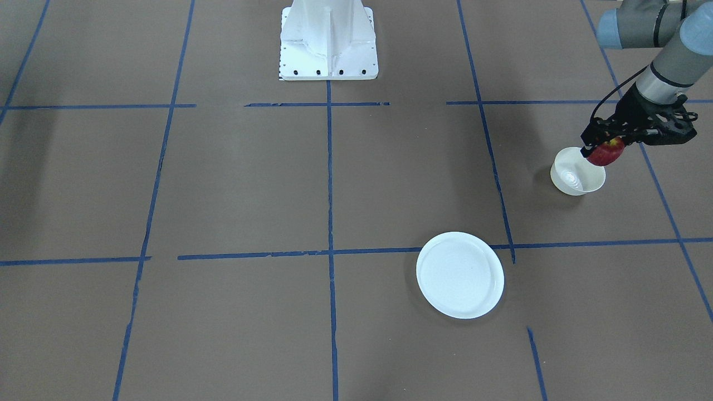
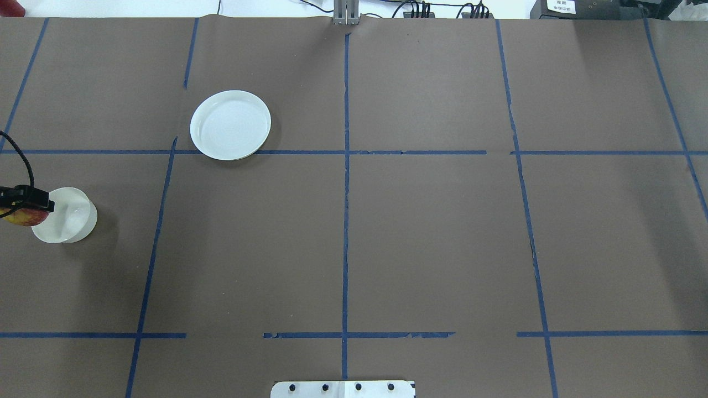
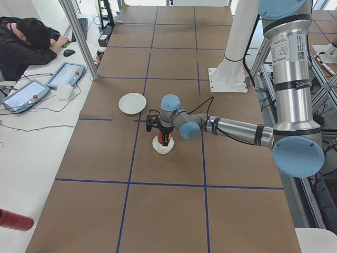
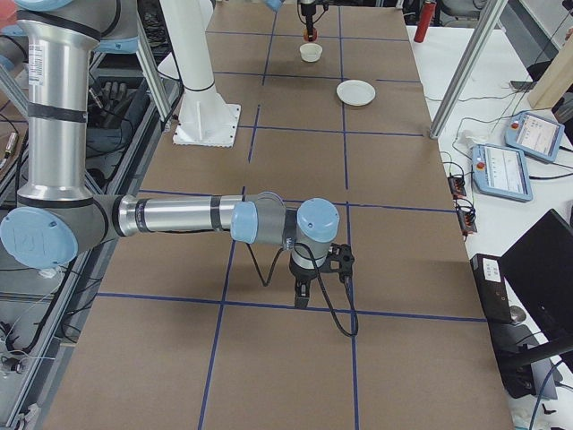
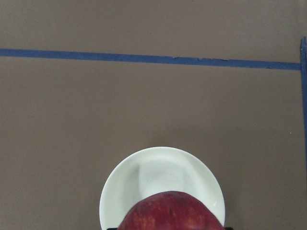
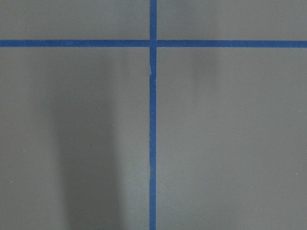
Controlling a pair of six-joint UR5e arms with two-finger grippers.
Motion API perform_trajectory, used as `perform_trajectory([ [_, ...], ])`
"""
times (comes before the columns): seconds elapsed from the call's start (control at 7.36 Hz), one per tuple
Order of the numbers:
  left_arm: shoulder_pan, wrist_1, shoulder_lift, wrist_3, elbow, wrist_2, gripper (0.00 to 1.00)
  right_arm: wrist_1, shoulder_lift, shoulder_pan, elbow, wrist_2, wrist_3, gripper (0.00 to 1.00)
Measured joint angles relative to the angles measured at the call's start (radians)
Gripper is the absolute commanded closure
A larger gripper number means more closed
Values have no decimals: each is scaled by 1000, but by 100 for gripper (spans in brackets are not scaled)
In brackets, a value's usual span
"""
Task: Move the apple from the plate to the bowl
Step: 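Lift the apple with the left gripper and carry it over the white bowl, then lower the apple into the bowl and open the left gripper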
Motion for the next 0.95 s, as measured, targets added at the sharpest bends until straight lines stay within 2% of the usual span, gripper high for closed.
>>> perform_trajectory([
  [0.41, 21, -15, -50, -11, 78, 2, 100, 0, 0, 0, 0, 0, 0, 0],
  [0.81, 49, -16, -55, -13, 94, 0, 97, -1, 0, 0, 0, 0, -1, 0],
  [0.95, 54, -16, -56, -13, 96, 0, 48, 0, 0, 0, 0, 0, -1, 0],
])
